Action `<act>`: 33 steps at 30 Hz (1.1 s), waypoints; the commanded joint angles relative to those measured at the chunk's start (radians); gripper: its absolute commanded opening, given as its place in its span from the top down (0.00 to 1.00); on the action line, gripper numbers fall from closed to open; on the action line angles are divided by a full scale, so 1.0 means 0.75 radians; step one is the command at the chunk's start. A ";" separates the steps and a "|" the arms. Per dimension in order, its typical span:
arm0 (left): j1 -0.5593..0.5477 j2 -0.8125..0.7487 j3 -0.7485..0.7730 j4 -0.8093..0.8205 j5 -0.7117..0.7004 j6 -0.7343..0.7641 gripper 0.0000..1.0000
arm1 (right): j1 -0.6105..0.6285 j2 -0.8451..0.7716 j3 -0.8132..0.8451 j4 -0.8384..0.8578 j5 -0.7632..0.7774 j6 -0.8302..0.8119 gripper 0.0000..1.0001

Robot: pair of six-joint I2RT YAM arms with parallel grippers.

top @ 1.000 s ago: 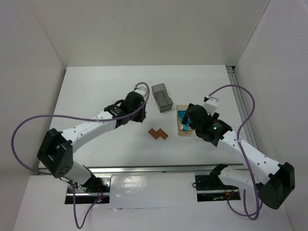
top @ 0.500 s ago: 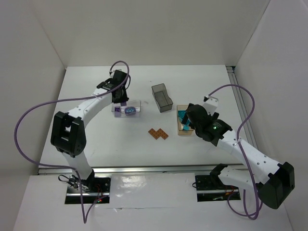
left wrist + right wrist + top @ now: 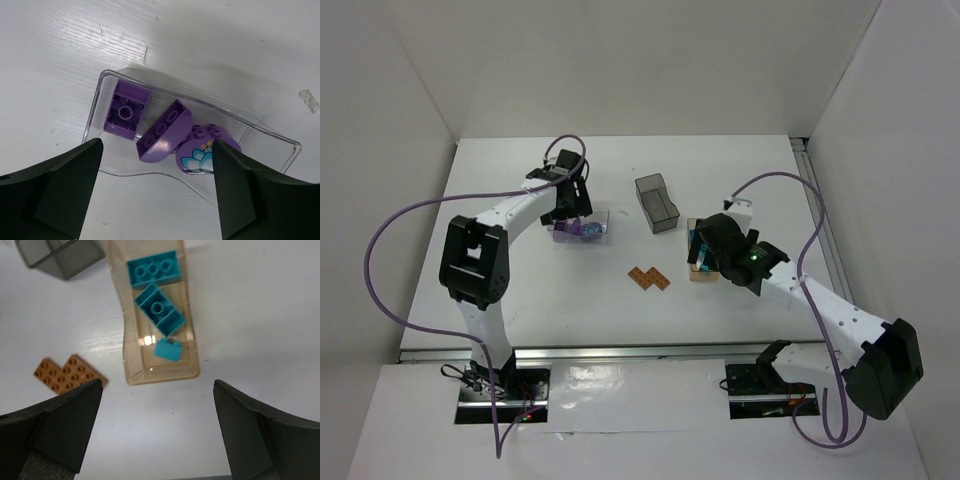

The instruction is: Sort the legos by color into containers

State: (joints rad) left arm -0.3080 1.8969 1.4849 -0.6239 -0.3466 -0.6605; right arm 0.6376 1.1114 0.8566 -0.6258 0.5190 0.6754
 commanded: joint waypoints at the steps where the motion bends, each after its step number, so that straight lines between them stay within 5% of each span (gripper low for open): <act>1: 0.002 -0.052 0.053 -0.025 -0.014 -0.017 0.04 | 0.064 0.021 0.044 0.149 -0.172 -0.176 0.01; 10: -0.117 -0.503 0.006 -0.054 0.018 0.007 0.04 | 0.291 0.323 0.081 0.292 -0.342 -0.481 0.07; 14: -0.144 -0.674 -0.067 -0.041 0.084 -0.005 0.04 | 0.291 0.500 0.108 0.290 -0.304 -0.516 0.20; 17: -0.170 -0.762 -0.143 -0.041 0.114 -0.019 0.04 | 0.291 0.573 0.083 0.341 -0.301 -0.579 0.17; 24: -0.184 -0.803 -0.174 -0.058 0.100 -0.032 0.04 | 0.277 0.668 0.083 0.444 -0.361 -0.635 0.15; 33: -0.184 -0.815 -0.200 -0.058 0.100 -0.046 0.04 | 0.107 0.723 0.024 0.632 -0.592 -0.700 0.37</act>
State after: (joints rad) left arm -0.4431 1.3037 1.3457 -0.6765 -0.2783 -0.6853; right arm 0.7509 1.6352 0.8803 -0.2398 0.1459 0.1837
